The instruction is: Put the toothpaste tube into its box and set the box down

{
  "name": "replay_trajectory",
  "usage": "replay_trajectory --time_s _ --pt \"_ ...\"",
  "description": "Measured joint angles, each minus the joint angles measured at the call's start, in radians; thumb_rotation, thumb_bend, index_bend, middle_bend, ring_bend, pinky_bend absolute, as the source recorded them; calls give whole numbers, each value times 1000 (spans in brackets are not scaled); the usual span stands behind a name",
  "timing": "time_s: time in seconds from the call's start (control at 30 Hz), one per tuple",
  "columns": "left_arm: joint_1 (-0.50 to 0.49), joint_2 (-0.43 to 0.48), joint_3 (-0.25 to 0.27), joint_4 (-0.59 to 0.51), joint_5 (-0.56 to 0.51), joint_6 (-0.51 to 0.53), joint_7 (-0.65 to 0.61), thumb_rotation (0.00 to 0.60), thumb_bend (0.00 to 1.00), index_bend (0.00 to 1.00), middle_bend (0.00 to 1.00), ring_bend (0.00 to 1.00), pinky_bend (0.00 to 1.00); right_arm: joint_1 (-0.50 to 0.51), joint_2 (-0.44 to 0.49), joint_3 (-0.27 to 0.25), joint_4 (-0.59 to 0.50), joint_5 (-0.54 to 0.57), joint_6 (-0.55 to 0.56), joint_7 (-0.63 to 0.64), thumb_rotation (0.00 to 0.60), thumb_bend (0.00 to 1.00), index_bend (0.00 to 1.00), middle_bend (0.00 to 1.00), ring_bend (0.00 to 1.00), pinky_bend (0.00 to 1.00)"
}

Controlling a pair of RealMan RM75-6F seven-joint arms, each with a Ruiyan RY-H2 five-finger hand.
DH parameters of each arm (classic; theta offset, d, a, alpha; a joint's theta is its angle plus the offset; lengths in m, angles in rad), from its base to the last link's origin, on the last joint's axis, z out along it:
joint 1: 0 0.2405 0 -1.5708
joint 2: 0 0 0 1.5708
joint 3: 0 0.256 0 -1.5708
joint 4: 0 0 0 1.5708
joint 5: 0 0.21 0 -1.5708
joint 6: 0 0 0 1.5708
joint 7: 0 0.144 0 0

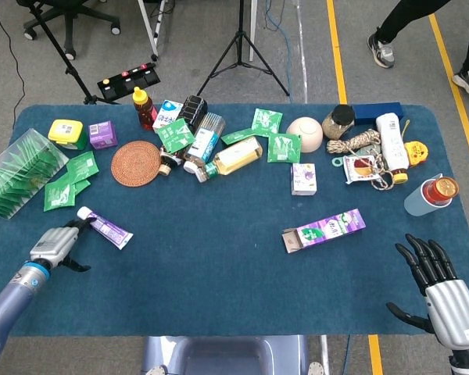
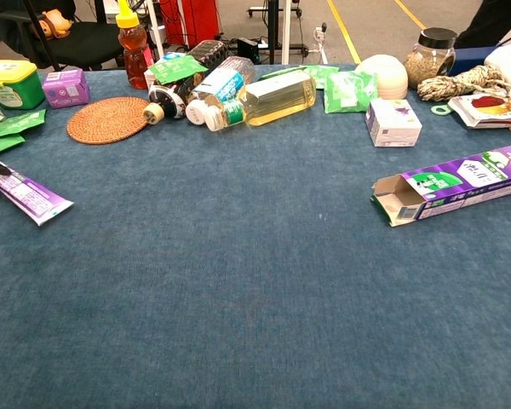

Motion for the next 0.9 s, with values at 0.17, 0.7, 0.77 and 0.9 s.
replay_trajectory --time_s 0.17,0.7,0.77,0.9 --pt "-16 -16 -20 12 8 10 -7 600 56 56 39 87 240 2 -2 0 -1 2 -6 -5 600 0 5 0 0 0" --pt "-109 -80 -45 36 -109 -13 104 600 56 58 39 86 240 1 1 -3 -7 -1 -6 -1 600 0 5 0 0 0" --pt "-111 -84 -44 32 -116 -11 107 600 56 58 39 86 240 1 2 -2 -8 2 -5 2 600 0 5 0 0 0" --pt "-103 -62 -46 17 -105 24 104 600 56 59 39 86 241 3 2 0 -7 7 -9 6 600 0 5 0 0 0"
